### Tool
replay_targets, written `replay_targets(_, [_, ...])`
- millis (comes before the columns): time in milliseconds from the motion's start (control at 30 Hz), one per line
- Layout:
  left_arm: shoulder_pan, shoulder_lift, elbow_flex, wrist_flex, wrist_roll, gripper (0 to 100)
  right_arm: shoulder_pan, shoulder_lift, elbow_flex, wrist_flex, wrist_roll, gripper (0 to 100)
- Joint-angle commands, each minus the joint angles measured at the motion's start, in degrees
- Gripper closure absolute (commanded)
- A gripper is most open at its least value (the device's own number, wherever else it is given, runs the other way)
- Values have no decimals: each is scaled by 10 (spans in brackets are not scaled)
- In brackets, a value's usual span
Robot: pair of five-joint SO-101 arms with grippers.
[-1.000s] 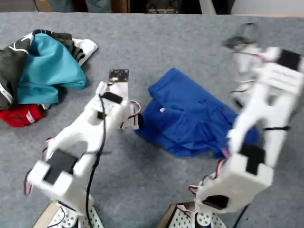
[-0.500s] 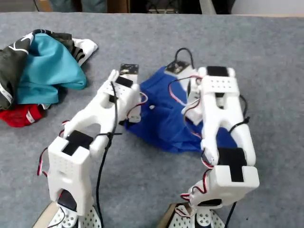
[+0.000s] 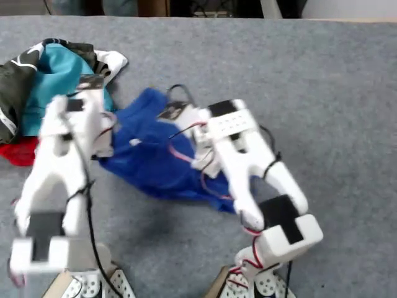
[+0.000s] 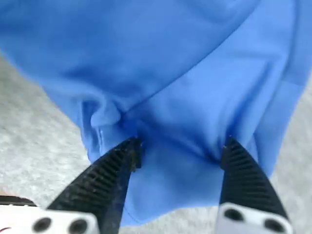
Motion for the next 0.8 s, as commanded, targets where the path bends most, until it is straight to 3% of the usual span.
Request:
replay_targets(0, [-36, -125, 70, 0, -24, 971, -52, -21, 14, -48, -20, 772])
replay_targets(167, [-53, -222, 182, -2, -41, 971, -55, -4, 28, -103, -37, 989])
replay_targets(500, [-134, -315, 236, -7, -91, 971, 154, 16, -65, -47, -33, 984])
replay_targets(600, [-137, -316, 236, -7, -88, 971, 148, 14, -117, 47, 4, 979])
replay_targets(767, [-138, -320, 236, -8, -88, 970, 38, -51, -127, 121, 31, 856])
